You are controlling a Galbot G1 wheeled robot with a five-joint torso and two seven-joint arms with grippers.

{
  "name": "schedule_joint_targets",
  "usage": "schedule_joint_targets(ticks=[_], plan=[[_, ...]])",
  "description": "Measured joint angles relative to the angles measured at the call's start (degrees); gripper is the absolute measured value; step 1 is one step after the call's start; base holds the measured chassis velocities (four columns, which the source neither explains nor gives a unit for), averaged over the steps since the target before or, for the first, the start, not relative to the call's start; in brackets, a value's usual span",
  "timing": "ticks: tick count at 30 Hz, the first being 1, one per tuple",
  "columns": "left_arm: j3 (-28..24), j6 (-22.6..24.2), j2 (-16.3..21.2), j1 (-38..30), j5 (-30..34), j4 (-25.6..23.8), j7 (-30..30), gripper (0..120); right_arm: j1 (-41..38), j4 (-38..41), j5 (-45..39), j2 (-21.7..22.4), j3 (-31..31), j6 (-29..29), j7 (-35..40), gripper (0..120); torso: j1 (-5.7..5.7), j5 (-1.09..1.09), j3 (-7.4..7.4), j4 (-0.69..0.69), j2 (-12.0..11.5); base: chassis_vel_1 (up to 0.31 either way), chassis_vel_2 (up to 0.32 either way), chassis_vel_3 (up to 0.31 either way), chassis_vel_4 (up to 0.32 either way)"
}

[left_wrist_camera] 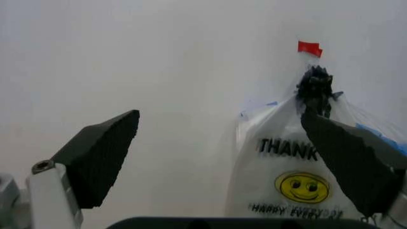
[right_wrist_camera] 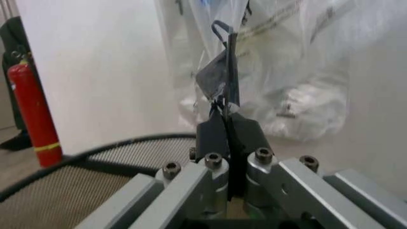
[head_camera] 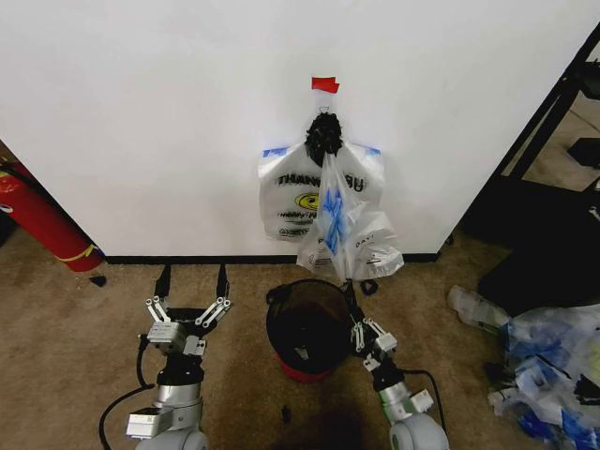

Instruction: Pick up the garbage bag from the wall and place it over the trash bin.

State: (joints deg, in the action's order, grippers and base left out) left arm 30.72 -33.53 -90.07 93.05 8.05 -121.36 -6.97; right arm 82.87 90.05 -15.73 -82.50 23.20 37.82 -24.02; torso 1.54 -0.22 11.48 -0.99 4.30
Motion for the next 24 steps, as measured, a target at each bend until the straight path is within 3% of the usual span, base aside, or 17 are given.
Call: schedule_joint_targets(ticks=[11,17,24], plan=[[0.16,0.02,0.97,-0.30,0.82,0.10,0.06,100,1.44,-2.18,-0.34,-0.26,1.75,3.32,-1.22,0,0.00,0.00,0.00,0.00,0.00,0.000,0.000,0.000,0.000],[0.05,0.18,1.59,-0.60,0.81,0.36,0.08,100,-0.37,1.56,-1.56,-0.71,0.83,3.71,-0.15,0,0.00,0.00,0.01,0.01,0.00,0.000,0.000,0.000,0.000],[-1.23,1.70,5.01,-2.52,0.56,0.77,-0.11,100,-4.37,5.63,-1.60,-0.70,0.01,2.52,2.29,0,0.01,-0.01,0.01,0.00,0.00,0.000,0.000,0.000,0.000]])
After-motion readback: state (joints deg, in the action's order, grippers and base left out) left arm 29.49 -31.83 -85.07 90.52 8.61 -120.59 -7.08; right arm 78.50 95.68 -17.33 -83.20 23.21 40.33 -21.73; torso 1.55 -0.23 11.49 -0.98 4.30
